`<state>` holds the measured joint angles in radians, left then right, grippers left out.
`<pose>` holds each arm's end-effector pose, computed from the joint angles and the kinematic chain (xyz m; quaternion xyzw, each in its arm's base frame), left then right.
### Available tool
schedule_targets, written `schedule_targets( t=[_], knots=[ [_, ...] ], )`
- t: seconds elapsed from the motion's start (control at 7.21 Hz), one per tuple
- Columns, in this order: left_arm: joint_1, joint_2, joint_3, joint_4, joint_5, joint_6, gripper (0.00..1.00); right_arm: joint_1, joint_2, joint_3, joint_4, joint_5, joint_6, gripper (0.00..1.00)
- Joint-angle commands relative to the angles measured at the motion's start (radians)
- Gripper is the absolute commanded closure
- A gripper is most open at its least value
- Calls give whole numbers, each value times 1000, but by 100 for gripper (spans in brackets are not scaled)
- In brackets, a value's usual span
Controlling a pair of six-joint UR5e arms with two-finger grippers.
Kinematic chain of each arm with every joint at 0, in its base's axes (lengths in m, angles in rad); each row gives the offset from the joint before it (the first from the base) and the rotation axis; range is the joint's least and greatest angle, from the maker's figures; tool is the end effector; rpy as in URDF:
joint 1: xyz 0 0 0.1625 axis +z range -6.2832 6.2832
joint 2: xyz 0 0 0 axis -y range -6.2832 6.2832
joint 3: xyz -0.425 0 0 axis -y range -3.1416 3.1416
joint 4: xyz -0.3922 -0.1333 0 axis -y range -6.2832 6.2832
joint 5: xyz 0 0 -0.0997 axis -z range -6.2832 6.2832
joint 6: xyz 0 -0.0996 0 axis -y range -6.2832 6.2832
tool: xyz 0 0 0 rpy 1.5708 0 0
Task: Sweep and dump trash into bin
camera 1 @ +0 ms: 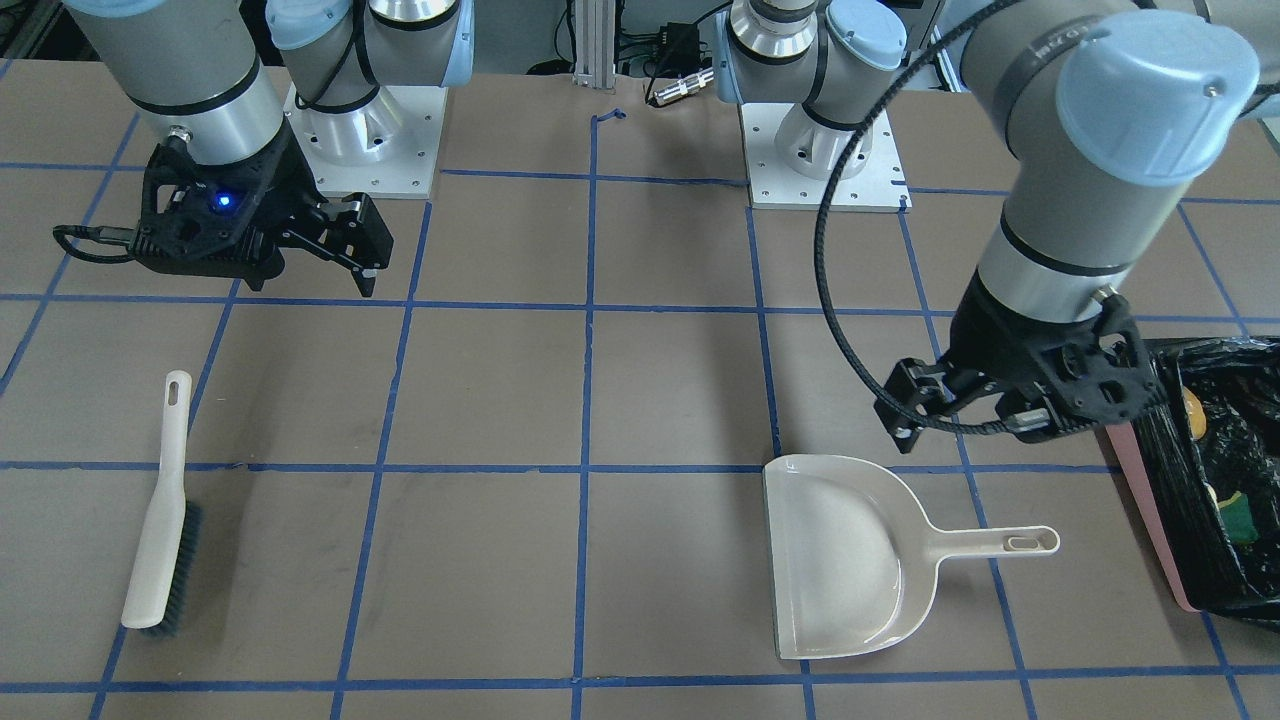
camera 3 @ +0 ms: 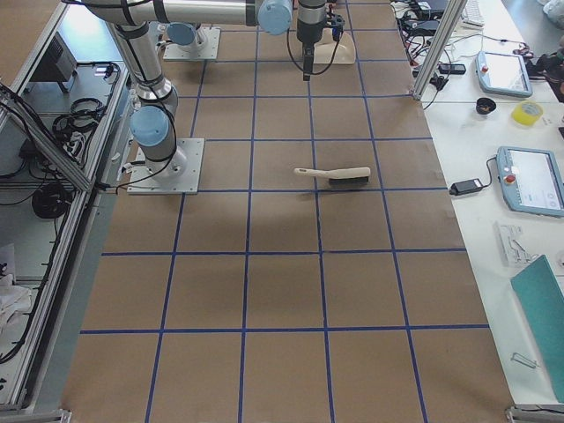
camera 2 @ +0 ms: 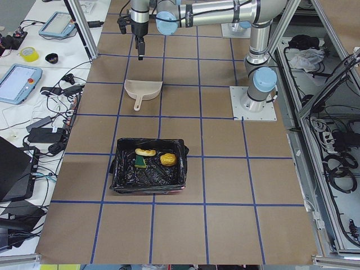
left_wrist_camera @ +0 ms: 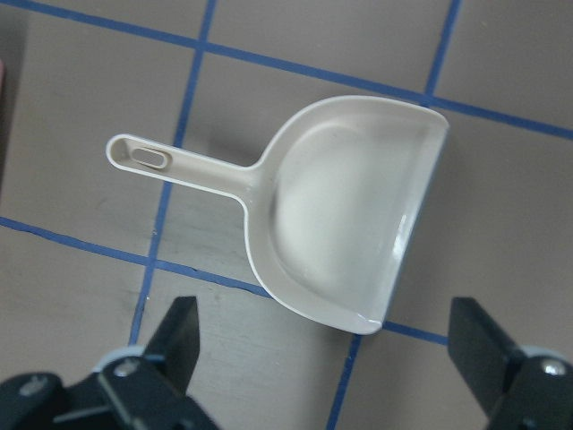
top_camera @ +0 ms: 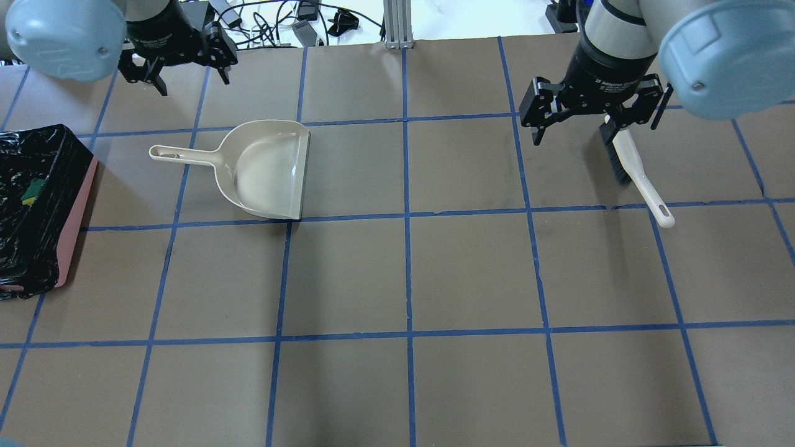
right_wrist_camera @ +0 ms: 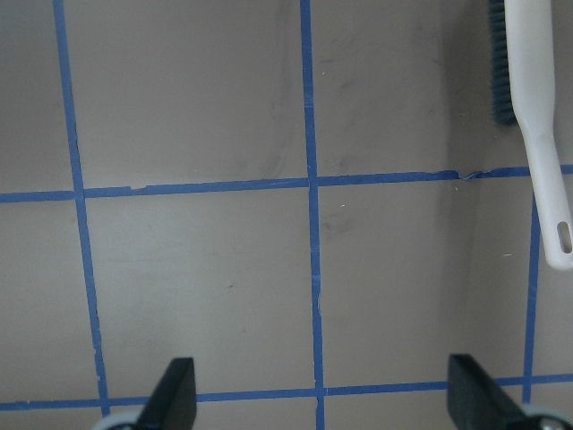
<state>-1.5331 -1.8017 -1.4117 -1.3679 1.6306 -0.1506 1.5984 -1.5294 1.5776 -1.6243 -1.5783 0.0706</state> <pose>-0.1046 -0.6047 0.4625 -0.0957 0.9928 -0.0670 0.0261 0.1466 -0.5057 0.4692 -0.0215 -0.9998 0.0028 0.0036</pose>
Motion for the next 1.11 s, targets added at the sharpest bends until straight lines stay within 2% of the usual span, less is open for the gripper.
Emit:
schedule_targets(
  t=[0.0,0.97],
  knots=[
    [-38,54,-16,-147,-77,113,0,0,-1,1,0,1,3,0],
    [-73,139,-130,-151,6,177,0,0,-1,2,1,1,-2,0]
  ],
)
